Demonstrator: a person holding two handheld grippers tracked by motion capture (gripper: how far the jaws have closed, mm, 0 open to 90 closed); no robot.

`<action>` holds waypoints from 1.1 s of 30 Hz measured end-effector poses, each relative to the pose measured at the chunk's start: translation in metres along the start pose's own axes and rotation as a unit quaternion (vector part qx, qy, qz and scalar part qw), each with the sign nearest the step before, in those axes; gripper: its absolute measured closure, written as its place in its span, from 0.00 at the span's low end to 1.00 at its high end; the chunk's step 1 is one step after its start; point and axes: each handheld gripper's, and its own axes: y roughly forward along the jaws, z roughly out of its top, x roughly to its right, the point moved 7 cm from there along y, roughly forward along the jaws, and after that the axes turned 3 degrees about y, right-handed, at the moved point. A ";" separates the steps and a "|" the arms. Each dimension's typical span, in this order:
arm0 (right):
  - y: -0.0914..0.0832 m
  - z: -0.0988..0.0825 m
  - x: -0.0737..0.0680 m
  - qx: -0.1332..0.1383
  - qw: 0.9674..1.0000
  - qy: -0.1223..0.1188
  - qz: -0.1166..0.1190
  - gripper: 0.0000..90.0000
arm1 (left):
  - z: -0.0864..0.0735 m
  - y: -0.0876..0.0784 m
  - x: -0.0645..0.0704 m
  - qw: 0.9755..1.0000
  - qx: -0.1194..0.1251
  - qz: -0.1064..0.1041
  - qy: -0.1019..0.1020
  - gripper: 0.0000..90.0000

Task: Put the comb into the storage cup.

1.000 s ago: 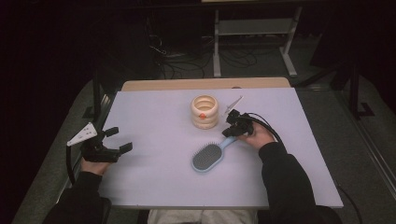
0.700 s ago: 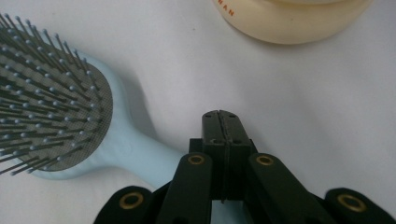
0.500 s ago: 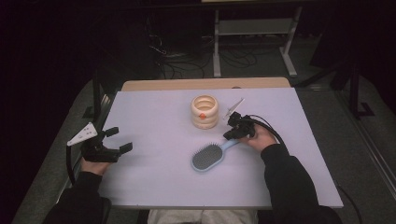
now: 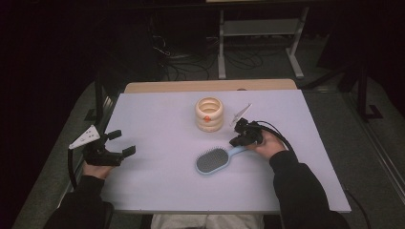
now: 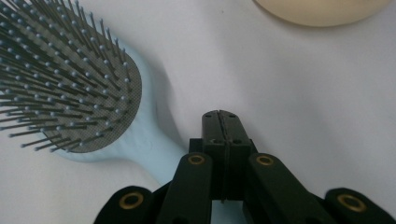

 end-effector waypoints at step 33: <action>-0.007 -0.022 -0.030 -0.031 0.999 -0.029 0.009 0.99 | -0.001 0.000 0.000 1.000 -0.007 0.003 0.002 0.00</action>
